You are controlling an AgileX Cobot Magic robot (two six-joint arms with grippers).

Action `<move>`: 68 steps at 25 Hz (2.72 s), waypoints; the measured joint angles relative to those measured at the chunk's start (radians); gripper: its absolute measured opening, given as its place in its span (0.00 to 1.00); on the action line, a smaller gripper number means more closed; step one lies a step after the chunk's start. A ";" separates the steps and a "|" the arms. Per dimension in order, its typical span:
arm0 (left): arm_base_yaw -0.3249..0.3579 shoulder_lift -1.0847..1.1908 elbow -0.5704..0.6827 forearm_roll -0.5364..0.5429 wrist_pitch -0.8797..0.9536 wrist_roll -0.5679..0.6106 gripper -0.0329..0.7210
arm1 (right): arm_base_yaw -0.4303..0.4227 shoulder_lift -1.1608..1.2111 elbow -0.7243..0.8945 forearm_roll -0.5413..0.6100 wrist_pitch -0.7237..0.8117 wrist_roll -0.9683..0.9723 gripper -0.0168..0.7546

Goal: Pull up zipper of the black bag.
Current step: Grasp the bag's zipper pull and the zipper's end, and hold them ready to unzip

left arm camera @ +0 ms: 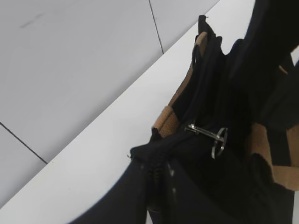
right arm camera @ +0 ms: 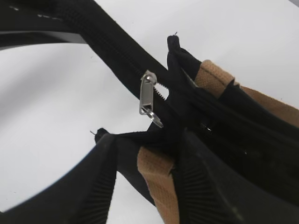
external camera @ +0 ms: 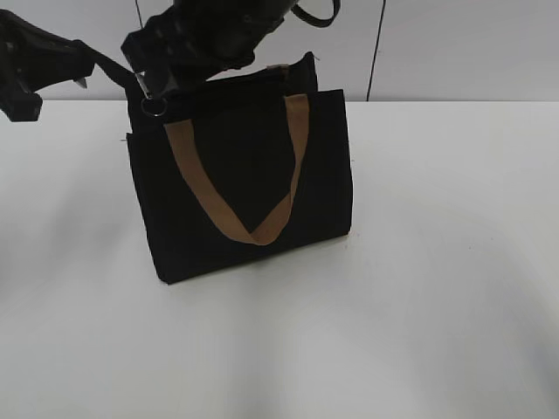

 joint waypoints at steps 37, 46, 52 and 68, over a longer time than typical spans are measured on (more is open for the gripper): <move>0.000 -0.006 0.001 0.001 0.026 -0.003 0.07 | 0.035 0.092 0.000 0.067 -0.088 -0.244 0.31; 0.000 -0.006 0.001 0.001 0.026 -0.003 0.07 | 0.035 0.092 0.000 0.071 -0.152 -0.168 0.30; 0.000 -0.006 0.001 0.001 0.026 -0.003 0.07 | 0.035 0.092 0.000 0.072 -0.153 -0.161 0.30; 0.000 -0.006 0.001 0.001 0.026 -0.003 0.07 | 0.035 0.109 0.000 0.073 -0.162 -0.135 0.13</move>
